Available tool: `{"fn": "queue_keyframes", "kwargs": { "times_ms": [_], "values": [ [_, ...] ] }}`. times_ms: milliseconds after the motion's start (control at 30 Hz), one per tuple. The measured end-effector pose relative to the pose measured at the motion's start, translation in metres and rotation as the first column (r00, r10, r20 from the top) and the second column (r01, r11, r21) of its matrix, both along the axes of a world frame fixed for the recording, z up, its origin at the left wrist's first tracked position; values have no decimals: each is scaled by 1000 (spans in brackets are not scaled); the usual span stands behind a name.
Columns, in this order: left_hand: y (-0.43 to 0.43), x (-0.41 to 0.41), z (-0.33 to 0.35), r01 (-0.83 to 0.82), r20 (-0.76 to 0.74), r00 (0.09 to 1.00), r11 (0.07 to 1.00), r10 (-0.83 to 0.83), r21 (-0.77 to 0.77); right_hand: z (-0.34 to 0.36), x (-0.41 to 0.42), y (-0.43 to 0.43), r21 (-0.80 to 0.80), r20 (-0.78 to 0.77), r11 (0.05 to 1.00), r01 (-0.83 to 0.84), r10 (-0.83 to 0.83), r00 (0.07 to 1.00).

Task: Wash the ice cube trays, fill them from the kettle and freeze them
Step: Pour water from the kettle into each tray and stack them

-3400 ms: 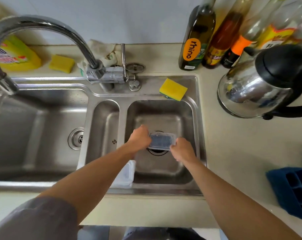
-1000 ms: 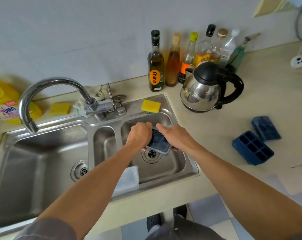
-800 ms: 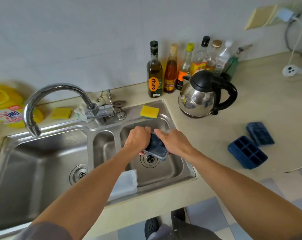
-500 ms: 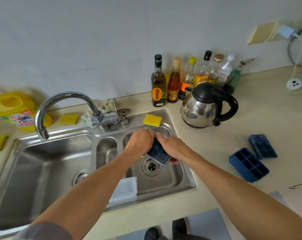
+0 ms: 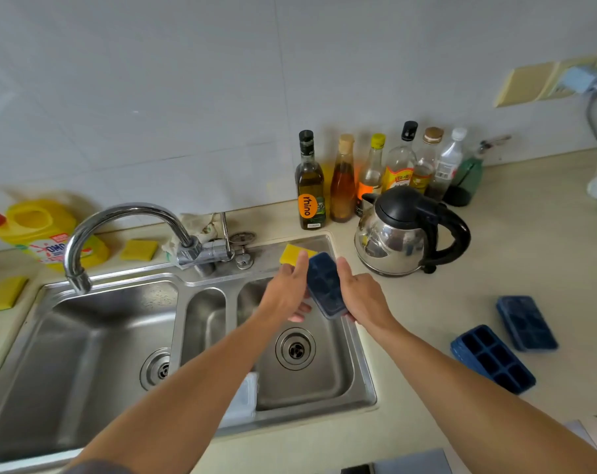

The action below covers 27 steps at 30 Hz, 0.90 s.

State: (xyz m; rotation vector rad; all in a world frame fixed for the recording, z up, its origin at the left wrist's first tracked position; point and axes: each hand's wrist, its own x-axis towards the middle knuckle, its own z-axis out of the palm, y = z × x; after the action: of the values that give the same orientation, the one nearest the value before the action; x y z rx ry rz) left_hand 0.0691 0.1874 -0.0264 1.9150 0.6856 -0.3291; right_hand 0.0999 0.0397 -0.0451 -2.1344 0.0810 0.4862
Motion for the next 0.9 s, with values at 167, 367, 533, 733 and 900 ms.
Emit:
{"fn": "queue_keyframes", "kwargs": {
  "times_ms": [167,367,533,733,900],
  "values": [
    [-31,6,-19,-284,106,952,958,287,-41,-4,2,3,-46,-39,996,-83,81,996],
    [-39,-12,-25,-124,181,978,984,100,126,1,23,2,-13,-61,992,-123,122,991],
    [-44,-22,-20,-118,223,971,982,83,147,-2,19,16,54,131,997,-63,55,990],
    [-30,-34,-3,-138,358,933,947,26,291,9,7,30,274,276,960,-65,-13,961],
    [-17,-39,13,-118,458,887,930,-59,349,25,1,41,401,317,913,-77,-59,947]
  ]
}}
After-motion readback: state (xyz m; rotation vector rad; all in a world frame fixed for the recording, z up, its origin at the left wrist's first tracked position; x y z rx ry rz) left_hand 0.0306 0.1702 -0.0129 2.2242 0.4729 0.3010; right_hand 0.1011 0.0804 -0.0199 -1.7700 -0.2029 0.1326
